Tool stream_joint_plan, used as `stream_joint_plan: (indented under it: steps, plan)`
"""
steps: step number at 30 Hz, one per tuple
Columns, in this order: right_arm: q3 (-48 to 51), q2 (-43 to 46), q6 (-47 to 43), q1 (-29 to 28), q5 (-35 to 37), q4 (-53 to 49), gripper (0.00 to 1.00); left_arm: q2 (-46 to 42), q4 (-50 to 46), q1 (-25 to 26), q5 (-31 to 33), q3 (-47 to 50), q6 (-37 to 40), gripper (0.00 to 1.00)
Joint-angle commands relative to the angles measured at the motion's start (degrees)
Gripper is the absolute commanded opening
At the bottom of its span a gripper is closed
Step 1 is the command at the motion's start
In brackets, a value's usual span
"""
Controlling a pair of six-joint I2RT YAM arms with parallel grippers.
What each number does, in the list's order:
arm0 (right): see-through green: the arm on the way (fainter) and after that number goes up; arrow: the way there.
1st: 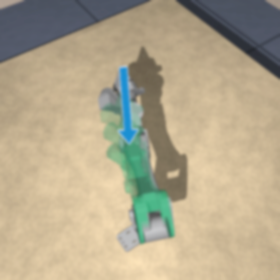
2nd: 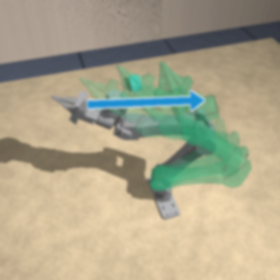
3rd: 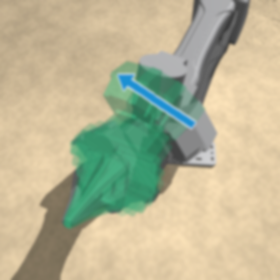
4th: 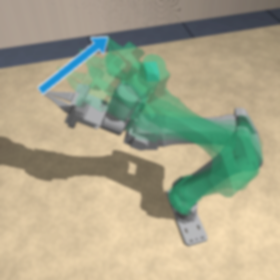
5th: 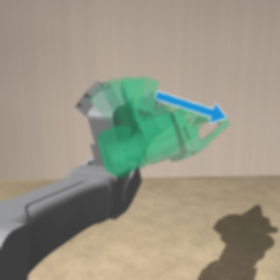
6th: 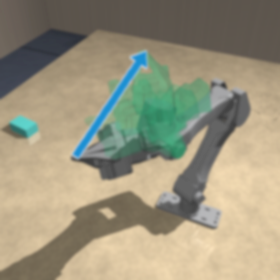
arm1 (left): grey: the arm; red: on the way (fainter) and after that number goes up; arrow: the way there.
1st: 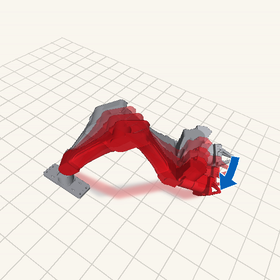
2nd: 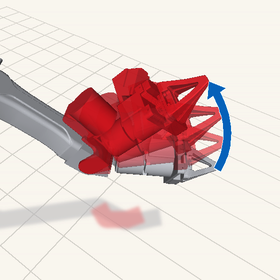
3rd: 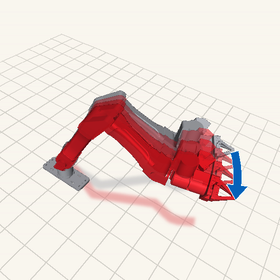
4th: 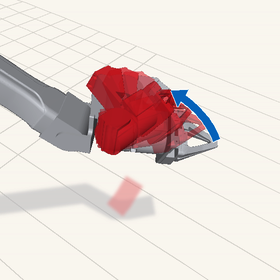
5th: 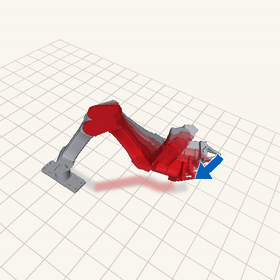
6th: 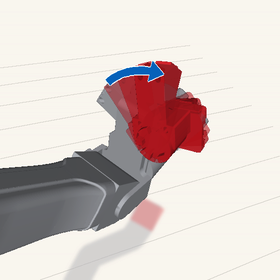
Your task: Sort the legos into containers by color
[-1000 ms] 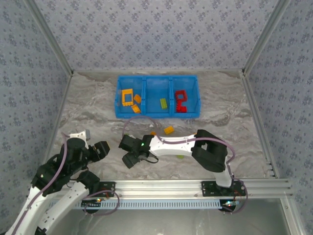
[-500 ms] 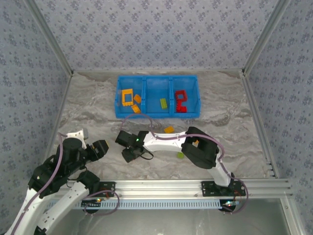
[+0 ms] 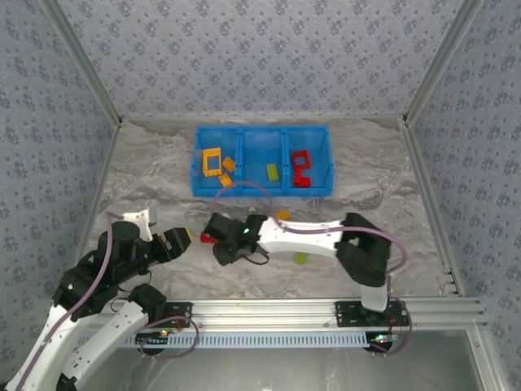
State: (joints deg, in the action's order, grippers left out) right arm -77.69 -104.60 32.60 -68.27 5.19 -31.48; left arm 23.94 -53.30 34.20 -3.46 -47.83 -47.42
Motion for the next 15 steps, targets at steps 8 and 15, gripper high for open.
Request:
stream_joint_plan:
  steps: [8,15]
  plan:
    - [6.3,18.9,-4.5,29.2,6.3,-6.5,0.36,18.3,28.6,7.3,-4.9,1.7,-0.7,0.66]
    - [-6.7,4.1,-8.1,42.5,7.3,-7.4,0.36,30.6,35.1,18.8,5.9,-5.3,2.3,0.66]
